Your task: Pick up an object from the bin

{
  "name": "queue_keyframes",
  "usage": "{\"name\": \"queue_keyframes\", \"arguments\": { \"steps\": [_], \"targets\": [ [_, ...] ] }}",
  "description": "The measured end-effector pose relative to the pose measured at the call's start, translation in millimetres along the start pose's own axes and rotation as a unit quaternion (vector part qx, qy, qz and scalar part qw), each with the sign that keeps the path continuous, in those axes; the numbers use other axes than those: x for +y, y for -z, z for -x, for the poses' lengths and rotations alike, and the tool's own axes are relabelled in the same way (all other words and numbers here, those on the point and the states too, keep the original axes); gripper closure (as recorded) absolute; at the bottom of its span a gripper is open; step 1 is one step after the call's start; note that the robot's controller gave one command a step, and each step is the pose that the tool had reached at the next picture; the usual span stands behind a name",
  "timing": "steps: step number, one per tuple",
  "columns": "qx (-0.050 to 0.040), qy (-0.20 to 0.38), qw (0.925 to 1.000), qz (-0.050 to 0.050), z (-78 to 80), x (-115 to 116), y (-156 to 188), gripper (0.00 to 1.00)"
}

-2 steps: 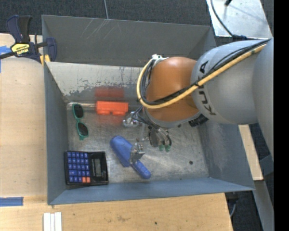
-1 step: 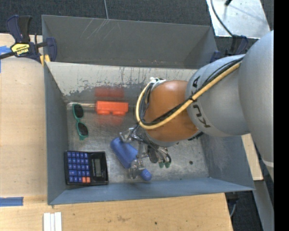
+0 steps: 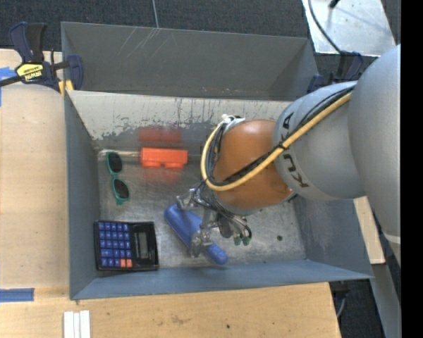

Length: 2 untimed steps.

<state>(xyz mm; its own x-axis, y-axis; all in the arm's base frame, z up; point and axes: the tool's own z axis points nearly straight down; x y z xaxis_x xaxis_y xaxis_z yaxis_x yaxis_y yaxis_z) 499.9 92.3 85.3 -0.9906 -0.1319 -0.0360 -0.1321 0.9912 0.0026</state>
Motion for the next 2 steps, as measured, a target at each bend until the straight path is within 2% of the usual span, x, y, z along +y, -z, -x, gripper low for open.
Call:
{"name": "queue_keyframes", "arguments": {
  "steps": [1,2],
  "targets": [
    [0.0,0.0,1.0,0.0,0.0,0,0,1.0],
    [0.0169,-0.003,0.9999,-0.001,11.1,1,139,1.0]
  ]
}}
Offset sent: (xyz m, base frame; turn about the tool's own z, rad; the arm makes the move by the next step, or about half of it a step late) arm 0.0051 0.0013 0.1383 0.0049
